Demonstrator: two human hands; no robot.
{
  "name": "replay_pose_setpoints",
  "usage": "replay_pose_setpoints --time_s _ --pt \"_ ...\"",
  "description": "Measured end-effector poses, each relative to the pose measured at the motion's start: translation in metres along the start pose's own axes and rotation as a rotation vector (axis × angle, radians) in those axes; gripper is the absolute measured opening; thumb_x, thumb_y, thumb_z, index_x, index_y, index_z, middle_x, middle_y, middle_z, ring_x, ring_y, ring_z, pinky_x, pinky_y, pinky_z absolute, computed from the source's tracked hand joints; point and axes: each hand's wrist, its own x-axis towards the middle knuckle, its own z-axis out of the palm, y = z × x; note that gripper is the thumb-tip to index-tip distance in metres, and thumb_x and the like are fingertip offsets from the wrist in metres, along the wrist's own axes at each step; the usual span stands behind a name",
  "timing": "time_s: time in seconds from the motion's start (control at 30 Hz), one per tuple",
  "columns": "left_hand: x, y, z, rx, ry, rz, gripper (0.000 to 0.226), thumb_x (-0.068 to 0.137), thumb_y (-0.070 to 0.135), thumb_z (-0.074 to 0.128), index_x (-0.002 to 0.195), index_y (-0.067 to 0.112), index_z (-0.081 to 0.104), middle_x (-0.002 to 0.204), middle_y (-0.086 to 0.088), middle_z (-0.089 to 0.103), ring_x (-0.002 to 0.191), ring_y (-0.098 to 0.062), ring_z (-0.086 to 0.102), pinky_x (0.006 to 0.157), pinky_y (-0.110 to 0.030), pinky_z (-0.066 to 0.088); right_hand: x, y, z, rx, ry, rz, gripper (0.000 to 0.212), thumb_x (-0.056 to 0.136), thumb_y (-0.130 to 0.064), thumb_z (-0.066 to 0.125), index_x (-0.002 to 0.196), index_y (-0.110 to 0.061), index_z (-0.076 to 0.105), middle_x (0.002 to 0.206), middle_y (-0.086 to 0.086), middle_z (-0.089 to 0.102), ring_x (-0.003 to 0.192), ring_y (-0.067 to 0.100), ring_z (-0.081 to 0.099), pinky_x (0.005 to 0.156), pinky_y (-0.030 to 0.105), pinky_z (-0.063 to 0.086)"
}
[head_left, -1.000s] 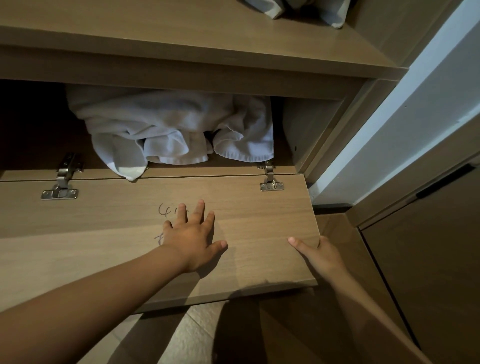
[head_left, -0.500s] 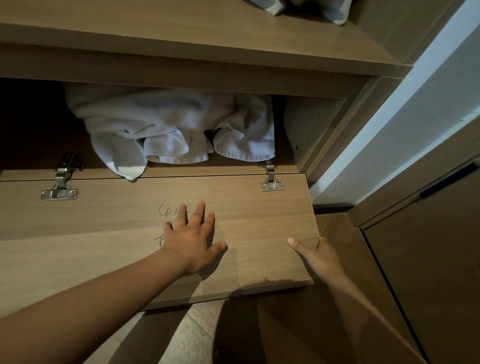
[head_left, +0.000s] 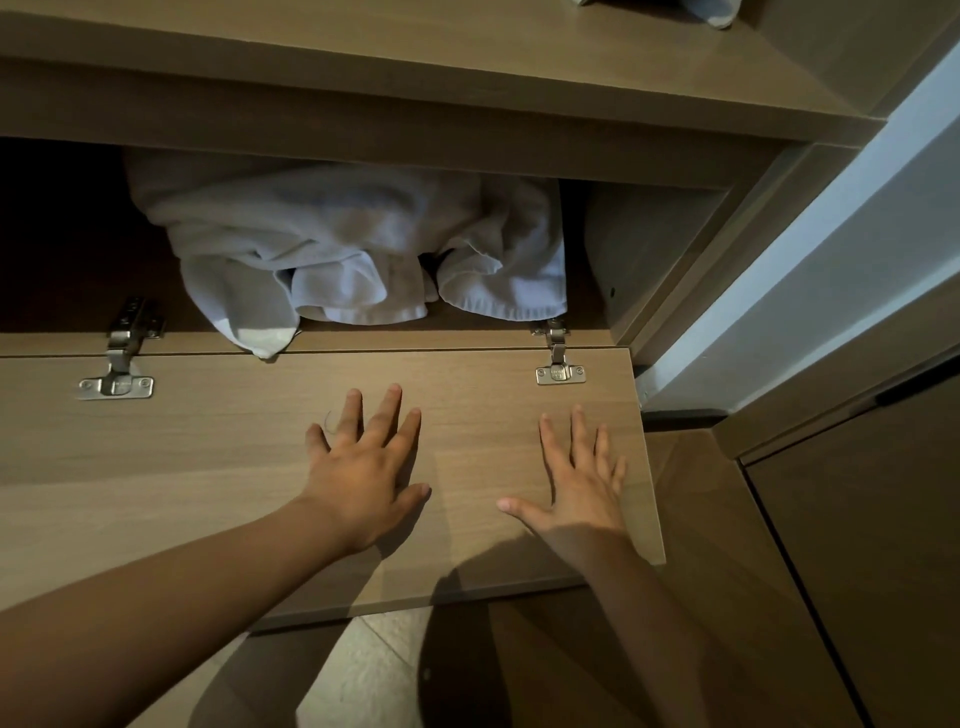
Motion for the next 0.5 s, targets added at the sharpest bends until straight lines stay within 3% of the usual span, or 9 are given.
replay_pose_setpoints --time_s 0.23,0.33,0.4,0.5 --pt "-0.003 -0.001 0.002 -0.016 0.006 0.008 0.079 0.092 0.066 0.028 0.152 0.032 -0.011 0.156 0.003 -0.031 0.143 -0.036 -0.025 0.113 -0.064 0.005 0.004 0.001 0.003 -0.018 -0.026 0.042 0.111 0.073 -0.082 0.051 0.128 -0.055 -0.042 0.151 -0.010 -0.042 0.139 0.026 -0.036 0.111 0.051 -0.017" --pt "-0.002 -0.003 -0.006 -0.054 -0.028 0.022 0.078 0.092 0.066 0.030 0.152 0.033 -0.005 0.157 0.004 -0.028 0.144 -0.035 -0.023 0.114 -0.063 0.006 0.003 -0.006 -0.002 -0.015 -0.014 0.050 0.110 0.076 -0.076 0.056 0.142 -0.050 -0.028 0.155 -0.007 -0.036 0.143 0.026 -0.029 0.111 0.048 -0.012" --pt "-0.003 -0.008 -0.018 -0.099 -0.050 0.052 0.075 0.093 0.063 0.035 0.153 0.031 0.005 0.160 0.002 -0.018 0.147 -0.034 -0.014 0.116 -0.058 0.010 0.005 -0.017 -0.010 0.042 0.023 0.052 0.105 0.079 -0.067 0.061 0.151 -0.043 -0.012 0.160 -0.007 -0.024 0.147 0.024 -0.019 0.113 0.044 -0.004" --pt "-0.004 -0.024 -0.041 -0.212 0.040 0.119 0.062 0.095 0.050 0.045 0.147 0.021 0.032 0.159 -0.006 0.018 0.145 -0.027 0.021 0.116 -0.038 0.026 0.016 -0.046 -0.035 0.084 0.135 -0.066 0.095 0.082 -0.058 0.066 0.153 -0.039 0.006 0.163 -0.009 -0.002 0.150 0.018 0.002 0.113 0.037 0.006"
